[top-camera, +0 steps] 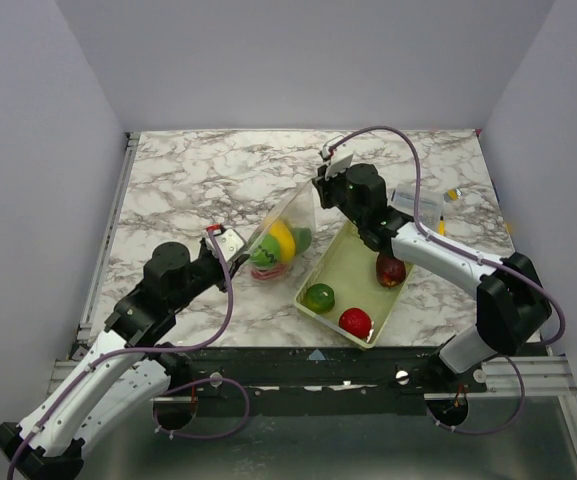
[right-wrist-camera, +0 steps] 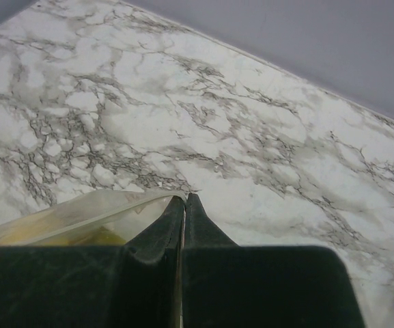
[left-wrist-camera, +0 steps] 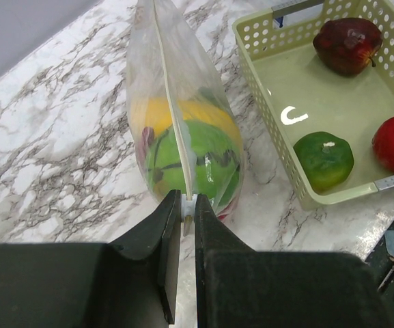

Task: Place the food in the zip-top bag and seal the zipper
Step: Zip the zipper food storage bag at the center of the board, then place the zipper food storage bag at the center of the board.

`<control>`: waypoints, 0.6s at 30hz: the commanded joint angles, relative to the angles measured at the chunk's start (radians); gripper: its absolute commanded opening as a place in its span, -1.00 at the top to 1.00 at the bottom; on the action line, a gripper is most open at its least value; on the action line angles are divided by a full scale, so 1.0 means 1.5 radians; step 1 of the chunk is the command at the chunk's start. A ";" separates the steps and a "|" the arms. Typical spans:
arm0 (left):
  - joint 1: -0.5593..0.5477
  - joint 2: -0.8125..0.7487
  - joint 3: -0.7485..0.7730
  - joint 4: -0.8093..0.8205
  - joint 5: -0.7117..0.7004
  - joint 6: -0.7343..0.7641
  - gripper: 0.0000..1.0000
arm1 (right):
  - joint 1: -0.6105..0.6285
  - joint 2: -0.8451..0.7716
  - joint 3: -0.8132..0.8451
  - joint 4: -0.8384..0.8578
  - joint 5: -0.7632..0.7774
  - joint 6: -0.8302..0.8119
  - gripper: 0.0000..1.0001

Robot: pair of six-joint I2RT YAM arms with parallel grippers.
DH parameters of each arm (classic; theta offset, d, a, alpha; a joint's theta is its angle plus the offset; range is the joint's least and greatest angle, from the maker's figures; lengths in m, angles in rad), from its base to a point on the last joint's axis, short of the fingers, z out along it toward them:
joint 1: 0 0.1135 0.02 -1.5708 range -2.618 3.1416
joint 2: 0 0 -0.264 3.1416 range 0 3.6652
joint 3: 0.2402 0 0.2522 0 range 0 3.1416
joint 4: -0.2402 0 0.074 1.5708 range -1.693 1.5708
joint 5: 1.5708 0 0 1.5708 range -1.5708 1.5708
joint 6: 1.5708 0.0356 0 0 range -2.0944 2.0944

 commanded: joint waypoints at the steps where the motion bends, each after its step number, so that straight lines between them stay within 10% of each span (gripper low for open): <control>1: -0.003 -0.010 -0.013 -0.020 -0.010 0.000 1.00 | -0.024 0.014 0.024 0.035 0.041 0.001 0.99; 10: -0.003 0.002 -0.014 -0.014 -0.023 -0.005 1.00 | -0.025 0.017 0.026 0.023 -0.001 -0.009 0.99; 18: -0.001 0.006 -0.001 0.016 -0.156 -0.028 0.20 | -0.024 0.038 0.044 -0.009 -0.035 0.009 0.99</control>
